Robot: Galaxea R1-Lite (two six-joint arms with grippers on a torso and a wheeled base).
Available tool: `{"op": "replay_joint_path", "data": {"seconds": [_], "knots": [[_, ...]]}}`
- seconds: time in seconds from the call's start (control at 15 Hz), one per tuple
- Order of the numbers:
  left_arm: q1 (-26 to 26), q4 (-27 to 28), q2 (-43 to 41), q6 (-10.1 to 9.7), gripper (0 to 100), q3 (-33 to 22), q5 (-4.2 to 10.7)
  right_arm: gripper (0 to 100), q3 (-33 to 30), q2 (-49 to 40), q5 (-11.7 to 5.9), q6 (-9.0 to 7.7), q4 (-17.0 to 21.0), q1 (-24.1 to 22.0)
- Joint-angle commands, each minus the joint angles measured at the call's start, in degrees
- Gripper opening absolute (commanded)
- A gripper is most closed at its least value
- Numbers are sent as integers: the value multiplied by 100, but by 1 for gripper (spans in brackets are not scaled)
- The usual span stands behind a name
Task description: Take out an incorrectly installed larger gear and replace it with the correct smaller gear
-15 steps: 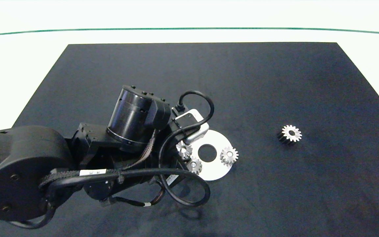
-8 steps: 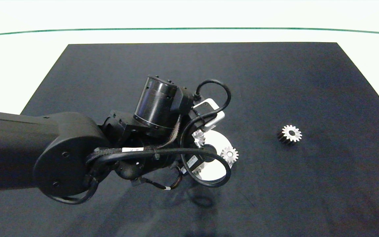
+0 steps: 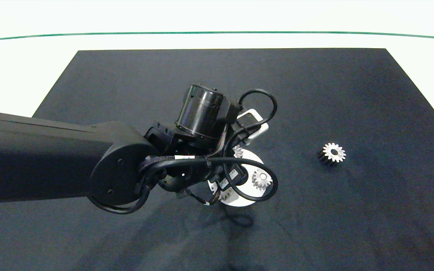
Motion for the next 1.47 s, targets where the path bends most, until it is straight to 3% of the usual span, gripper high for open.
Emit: {"op": "replay_joint_path", "data": {"seconds": [0.07, 0.53, 0.8, 1.47], "knots": [[-5, 11, 183, 12, 25, -267, 11, 100, 8, 9, -7, 2, 5, 3], [135, -7, 298, 30, 25, -320, 19, 100, 35, -17, -7, 11, 5, 3], [338, -7, 342, 153, 25, -452, 19, 100, 35, -52, -7, 2, 5, -6], [346, 2, 394, 144, 25, -320, 19, 100, 52, -78, -7, 11, 5, 3]]}}
